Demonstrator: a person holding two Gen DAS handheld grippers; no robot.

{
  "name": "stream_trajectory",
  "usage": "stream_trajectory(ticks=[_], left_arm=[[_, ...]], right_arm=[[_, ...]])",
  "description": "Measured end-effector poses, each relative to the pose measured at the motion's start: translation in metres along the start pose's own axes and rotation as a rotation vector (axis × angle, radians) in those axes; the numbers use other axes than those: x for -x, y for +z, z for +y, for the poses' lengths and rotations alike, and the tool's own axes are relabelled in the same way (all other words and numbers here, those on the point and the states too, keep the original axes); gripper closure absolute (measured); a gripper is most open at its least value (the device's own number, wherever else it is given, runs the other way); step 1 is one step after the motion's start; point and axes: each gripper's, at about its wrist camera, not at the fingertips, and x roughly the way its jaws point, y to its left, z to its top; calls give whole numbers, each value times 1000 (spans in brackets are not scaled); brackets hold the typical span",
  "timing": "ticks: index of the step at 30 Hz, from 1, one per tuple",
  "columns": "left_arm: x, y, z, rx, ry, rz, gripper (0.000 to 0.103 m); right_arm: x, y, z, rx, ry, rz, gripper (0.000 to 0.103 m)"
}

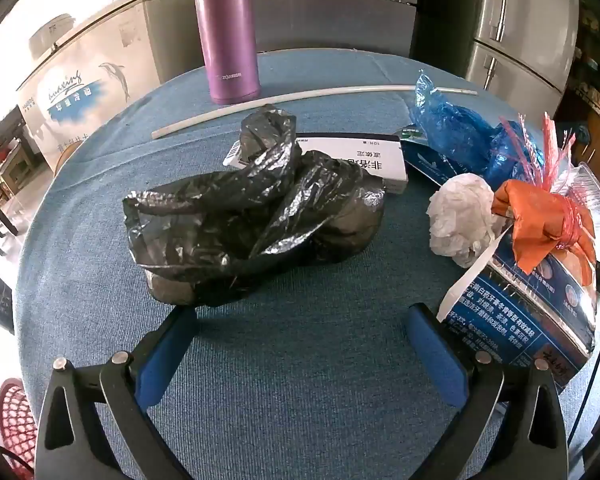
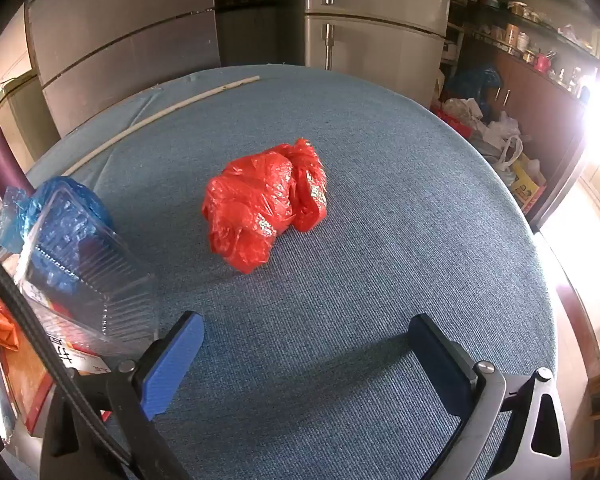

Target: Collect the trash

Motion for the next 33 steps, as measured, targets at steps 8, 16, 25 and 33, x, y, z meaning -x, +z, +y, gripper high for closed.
stream_trajectory(ticks=[8,16,25,33], left_arm=[[0,0,0,0,0,0,0],[0,0,0,0,0,0,0],[0,0,-2,25,18,1,0],[25,-12,-1,-26,67,40,0]], right_arm=[[0,0,0,1,-1,0,0],[-1,0,1,-21,-13,2,0],[15,-18,-4,70,57,41,0],[45,-47,-24,52,120,64,0]])
